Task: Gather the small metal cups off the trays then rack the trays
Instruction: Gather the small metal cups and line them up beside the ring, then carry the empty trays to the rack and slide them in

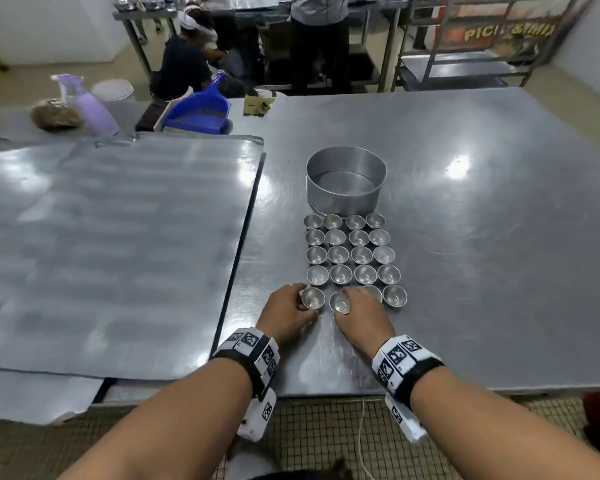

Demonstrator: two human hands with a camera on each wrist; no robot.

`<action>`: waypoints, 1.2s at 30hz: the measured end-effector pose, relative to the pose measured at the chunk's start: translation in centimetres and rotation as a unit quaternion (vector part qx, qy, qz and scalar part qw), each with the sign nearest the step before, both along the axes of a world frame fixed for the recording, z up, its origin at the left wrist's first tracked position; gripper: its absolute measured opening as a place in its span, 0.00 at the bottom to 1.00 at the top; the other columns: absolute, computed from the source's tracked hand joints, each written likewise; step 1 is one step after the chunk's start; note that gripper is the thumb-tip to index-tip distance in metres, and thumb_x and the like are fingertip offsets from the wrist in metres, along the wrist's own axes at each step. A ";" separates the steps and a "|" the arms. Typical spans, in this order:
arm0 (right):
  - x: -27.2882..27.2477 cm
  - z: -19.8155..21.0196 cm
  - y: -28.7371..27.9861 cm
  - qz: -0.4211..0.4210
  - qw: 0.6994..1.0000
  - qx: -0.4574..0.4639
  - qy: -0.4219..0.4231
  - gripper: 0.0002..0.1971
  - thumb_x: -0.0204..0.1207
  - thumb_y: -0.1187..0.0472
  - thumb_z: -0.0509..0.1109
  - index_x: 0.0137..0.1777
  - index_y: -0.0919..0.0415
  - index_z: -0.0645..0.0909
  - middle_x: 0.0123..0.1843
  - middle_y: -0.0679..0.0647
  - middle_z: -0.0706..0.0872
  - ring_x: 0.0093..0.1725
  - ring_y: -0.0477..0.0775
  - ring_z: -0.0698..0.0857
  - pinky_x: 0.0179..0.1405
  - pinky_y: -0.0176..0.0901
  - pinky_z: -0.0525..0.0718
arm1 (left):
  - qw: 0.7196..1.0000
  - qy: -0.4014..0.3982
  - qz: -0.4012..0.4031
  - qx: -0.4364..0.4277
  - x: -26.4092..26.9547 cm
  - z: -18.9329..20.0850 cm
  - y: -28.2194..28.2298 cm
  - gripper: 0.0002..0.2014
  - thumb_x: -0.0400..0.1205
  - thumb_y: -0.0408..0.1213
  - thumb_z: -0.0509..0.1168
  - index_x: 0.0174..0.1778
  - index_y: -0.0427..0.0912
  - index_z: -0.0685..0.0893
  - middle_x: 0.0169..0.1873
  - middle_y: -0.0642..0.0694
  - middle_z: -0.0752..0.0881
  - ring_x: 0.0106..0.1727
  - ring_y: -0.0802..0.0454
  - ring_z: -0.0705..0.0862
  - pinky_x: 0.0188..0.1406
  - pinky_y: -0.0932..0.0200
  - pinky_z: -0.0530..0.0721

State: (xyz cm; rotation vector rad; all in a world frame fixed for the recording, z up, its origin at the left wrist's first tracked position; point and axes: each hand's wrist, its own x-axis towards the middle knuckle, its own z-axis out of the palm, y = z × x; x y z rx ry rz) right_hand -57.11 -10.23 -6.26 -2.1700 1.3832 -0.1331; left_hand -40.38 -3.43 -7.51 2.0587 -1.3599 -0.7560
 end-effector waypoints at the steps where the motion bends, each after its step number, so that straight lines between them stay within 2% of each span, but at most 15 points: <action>1: -0.1 -0.1 -0.3 0.006 1.000 -0.005 0.001 0.22 0.77 0.59 0.70 0.71 0.60 0.79 0.69 0.57 0.82 0.68 0.61 0.80 0.65 0.48 0.76 | 1.000 0.002 0.004 0.001 -0.1 -0.1 -0.1 0.26 0.73 0.43 0.79 0.67 0.43 0.84 0.55 0.44 0.89 0.55 0.51 0.86 0.52 0.67 0.75; 4: -0.3 -0.4 -1.2 0.013 1.000 -0.025 -0.003 0.13 0.73 0.60 0.70 0.58 0.59 0.82 0.59 0.57 0.85 0.61 0.63 0.82 0.56 0.48 0.77 | 1.000 -0.002 0.003 -0.006 -0.4 -0.4 -0.5 0.18 0.74 0.45 0.78 0.57 0.46 0.88 0.49 0.48 0.91 0.45 0.56 0.85 0.43 0.70 0.74; 7: -0.2 -0.5 -1.6 0.017 0.999 -0.030 -0.008 0.11 0.73 0.60 0.70 0.55 0.58 0.82 0.55 0.56 0.86 0.57 0.63 0.83 0.50 0.47 0.76 | 1.000 -0.003 0.006 -0.009 -0.5 -0.5 -0.7 0.19 0.74 0.47 0.78 0.58 0.46 0.88 0.50 0.48 0.91 0.46 0.55 0.86 0.46 0.65 0.78; 13: -0.2 -1.0 -2.1 0.021 0.999 -0.031 -0.010 0.13 0.72 0.59 0.70 0.56 0.57 0.82 0.56 0.56 0.86 0.58 0.63 0.84 0.52 0.49 0.79 | 1.000 -0.013 -0.002 -0.001 -0.6 -0.7 -1.2 0.24 0.75 0.47 0.78 0.66 0.47 0.86 0.54 0.50 0.89 0.46 0.58 0.83 0.48 0.65 0.76; 17: -0.4 -1.0 -2.5 0.026 0.999 -0.030 -0.002 0.13 0.73 0.59 0.70 0.58 0.57 0.82 0.58 0.56 0.84 0.59 0.62 0.83 0.53 0.49 0.79 | 1.000 -0.009 0.002 0.000 -0.8 -0.6 -1.4 0.22 0.75 0.48 0.77 0.65 0.49 0.86 0.53 0.51 0.90 0.49 0.57 0.85 0.47 0.65 0.77; 22: -0.3 -1.1 -2.7 0.032 0.999 -0.028 0.005 0.12 0.74 0.58 0.70 0.57 0.56 0.81 0.59 0.55 0.83 0.59 0.62 0.83 0.52 0.48 0.78 | 1.000 -0.011 0.005 -0.010 -0.9 -0.6 -1.3 0.22 0.76 0.47 0.76 0.65 0.47 0.86 0.52 0.50 0.89 0.46 0.58 0.83 0.47 0.65 0.76; 26: -0.3 -1.1 -2.7 0.034 0.999 -0.024 0.007 0.14 0.74 0.58 0.70 0.60 0.56 0.80 0.61 0.55 0.82 0.61 0.61 0.83 0.55 0.49 0.79 | 1.000 -0.009 0.006 -0.012 -0.8 -0.7 -1.3 0.22 0.76 0.47 0.77 0.65 0.47 0.86 0.53 0.49 0.90 0.46 0.58 0.83 0.47 0.65 0.77; 29: -0.3 -0.9 -2.8 0.036 0.999 -0.025 0.011 0.20 0.75 0.55 0.70 0.67 0.56 0.79 0.65 0.56 0.82 0.64 0.61 0.82 0.60 0.48 0.79 | 1.000 -0.008 0.005 -0.011 -0.8 -0.7 -1.3 0.23 0.75 0.49 0.77 0.66 0.48 0.86 0.53 0.50 0.90 0.46 0.58 0.84 0.46 0.65 0.76; 32: -0.1 -0.2 -2.8 0.022 0.999 -0.037 -0.007 0.25 0.76 0.52 0.71 0.72 0.58 0.78 0.66 0.56 0.82 0.65 0.60 0.82 0.62 0.48 0.78 | 1.000 -0.002 0.011 -0.006 -0.7 -0.6 -1.3 0.27 0.74 0.53 0.78 0.67 0.47 0.85 0.53 0.49 0.90 0.50 0.56 0.86 0.50 0.61 0.81; 36: 0.8 1.1 -2.9 -0.008 0.997 -0.060 -0.056 0.19 0.77 0.49 0.69 0.65 0.55 0.82 0.61 0.53 0.84 0.61 0.58 0.82 0.57 0.49 0.79 | 0.999 -0.011 0.034 0.015 0.3 0.0 -1.1 0.31 0.76 0.53 0.76 0.73 0.45 0.80 0.55 0.46 0.88 0.55 0.52 0.85 0.56 0.59 0.82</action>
